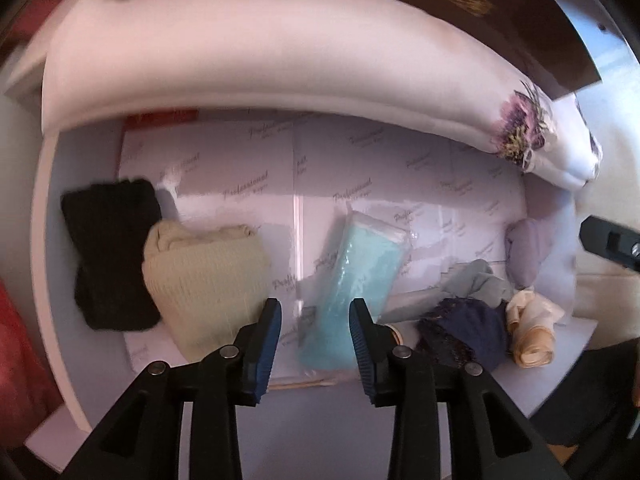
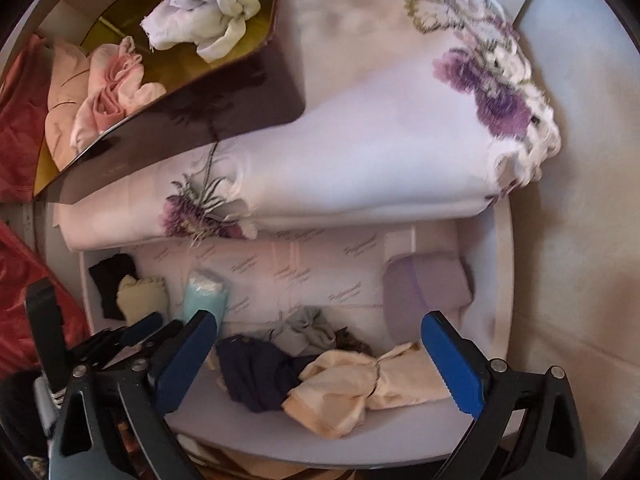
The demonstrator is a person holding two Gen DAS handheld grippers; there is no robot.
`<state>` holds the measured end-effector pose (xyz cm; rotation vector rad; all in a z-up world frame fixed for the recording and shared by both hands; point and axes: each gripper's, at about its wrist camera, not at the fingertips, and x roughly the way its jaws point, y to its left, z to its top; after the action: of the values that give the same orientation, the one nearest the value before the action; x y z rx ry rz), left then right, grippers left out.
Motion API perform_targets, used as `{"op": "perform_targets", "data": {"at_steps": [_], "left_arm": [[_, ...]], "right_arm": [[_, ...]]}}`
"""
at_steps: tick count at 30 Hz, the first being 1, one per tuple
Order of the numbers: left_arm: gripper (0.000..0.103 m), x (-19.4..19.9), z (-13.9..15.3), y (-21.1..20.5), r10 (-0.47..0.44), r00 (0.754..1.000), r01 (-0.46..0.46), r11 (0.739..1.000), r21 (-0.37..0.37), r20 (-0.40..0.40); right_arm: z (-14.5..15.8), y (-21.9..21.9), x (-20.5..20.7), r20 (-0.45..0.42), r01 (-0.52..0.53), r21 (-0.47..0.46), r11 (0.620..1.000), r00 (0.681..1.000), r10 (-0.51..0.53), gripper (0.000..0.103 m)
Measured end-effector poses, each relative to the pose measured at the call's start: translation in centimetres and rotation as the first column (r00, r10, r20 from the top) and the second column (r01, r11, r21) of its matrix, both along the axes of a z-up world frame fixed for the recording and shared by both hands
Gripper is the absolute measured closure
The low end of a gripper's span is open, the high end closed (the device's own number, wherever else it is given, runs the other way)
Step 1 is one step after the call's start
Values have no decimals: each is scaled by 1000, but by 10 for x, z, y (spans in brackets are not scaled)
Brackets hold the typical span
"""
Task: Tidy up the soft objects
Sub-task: 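Move the right tool down to the beige cloth while the left tool closes on the light blue packet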
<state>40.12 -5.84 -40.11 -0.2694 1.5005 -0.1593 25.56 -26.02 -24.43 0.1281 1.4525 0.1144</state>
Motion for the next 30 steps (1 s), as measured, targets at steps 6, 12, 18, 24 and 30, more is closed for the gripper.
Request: {"op": "perform_targets", "data": {"at_steps": [6, 12, 18, 24, 30], "left_arm": [[68, 0, 2, 11, 25, 998, -29, 997, -75, -54], [48, 11, 9, 12, 22, 995, -34, 991, -130, -94], [43, 27, 11, -11, -120, 988, 117, 992, -43, -94], [43, 36, 6, -38, -220, 972, 223, 975, 26, -86], [44, 40, -3, -48, -243, 966, 250, 965, 78, -83]], "right_arm": [[-6, 1, 1, -44, -12, 13, 1000, 999, 12, 0], [-6, 7, -2, -81, -42, 9, 999, 996, 43, 0], [4, 0, 0, -54, 5, 46, 999, 999, -3, 0], [-1, -1, 0, -78, 10, 22, 1000, 997, -9, 0], [-9, -1, -1, -102, 10, 2, 1000, 995, -10, 0]]}}
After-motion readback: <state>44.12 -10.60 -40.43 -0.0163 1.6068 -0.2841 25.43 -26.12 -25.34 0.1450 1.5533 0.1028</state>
